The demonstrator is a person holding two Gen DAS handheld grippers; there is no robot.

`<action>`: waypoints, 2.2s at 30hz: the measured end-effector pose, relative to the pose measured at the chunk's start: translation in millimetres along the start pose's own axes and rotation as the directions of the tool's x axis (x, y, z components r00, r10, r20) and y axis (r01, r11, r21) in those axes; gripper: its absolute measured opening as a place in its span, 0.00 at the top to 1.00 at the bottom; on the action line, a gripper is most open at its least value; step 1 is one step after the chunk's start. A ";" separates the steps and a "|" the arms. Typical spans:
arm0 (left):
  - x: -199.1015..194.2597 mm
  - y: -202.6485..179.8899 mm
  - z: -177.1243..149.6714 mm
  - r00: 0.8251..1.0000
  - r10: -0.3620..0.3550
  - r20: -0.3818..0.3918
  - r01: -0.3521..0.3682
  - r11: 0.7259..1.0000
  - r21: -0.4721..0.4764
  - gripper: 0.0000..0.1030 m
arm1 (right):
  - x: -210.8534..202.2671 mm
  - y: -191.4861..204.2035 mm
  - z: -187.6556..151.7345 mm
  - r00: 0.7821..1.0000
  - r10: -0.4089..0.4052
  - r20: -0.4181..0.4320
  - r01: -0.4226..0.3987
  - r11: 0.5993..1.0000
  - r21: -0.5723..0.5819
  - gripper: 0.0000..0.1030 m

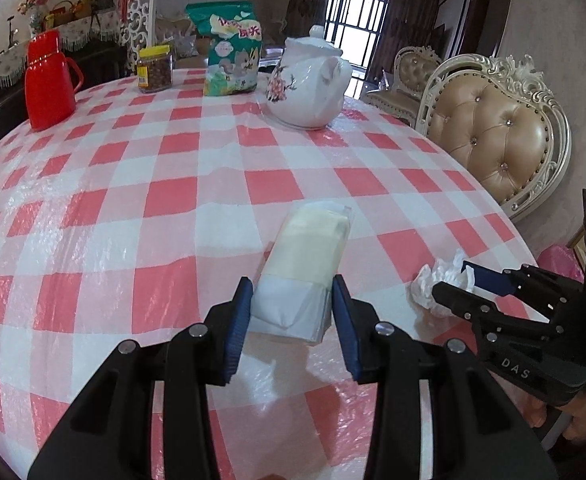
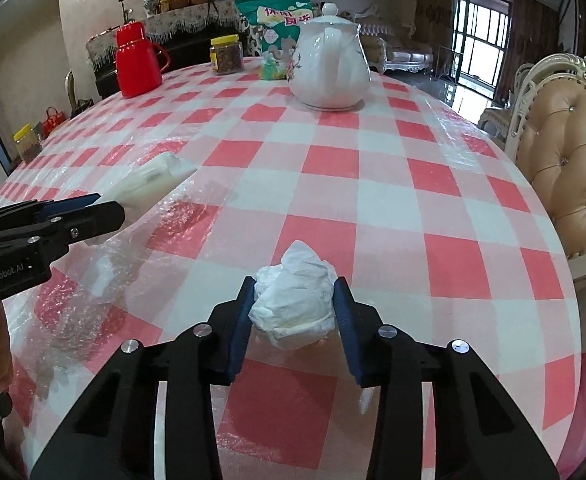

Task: Collect trash
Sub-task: 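Carry paper packet and tissue to the pink bin and open both tools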

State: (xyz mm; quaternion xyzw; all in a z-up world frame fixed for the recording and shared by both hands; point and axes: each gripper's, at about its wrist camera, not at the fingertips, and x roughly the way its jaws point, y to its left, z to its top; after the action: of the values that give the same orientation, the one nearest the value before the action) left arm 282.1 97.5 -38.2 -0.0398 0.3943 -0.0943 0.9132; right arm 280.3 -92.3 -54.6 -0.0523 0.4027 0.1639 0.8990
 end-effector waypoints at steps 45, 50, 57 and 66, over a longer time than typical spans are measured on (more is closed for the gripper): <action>-52.6 -209.7 -3.7 0.989 -0.142 0.047 0.130 0.971 0.203 0.62 | -166.3 -169.3 -84.1 0.964 -0.242 0.110 0.214 0.952 0.220 0.63; -53.1 -248.5 -9.7 0.983 -0.180 0.038 0.167 0.960 0.225 0.62 | -182.7 -194.0 -100.8 0.957 -0.270 0.109 0.235 0.937 0.257 0.63; -50.5 -297.4 -15.4 0.974 -0.225 0.022 0.212 0.944 0.254 0.62 | -200.2 -222.6 -118.8 0.947 -0.303 0.105 0.262 0.920 0.292 0.63; -42.9 -349.5 -20.4 0.964 -0.265 0.000 0.254 0.924 0.286 0.62 | -215.9 -261.4 -139.8 0.937 -0.337 0.091 0.289 0.896 0.337 0.63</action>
State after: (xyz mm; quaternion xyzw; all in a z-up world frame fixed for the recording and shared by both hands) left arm 189.3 -235.8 29.7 0.0377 0.3505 -0.2690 0.8963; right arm 135.3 -424.4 1.8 0.0415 0.3426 -0.0468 0.9374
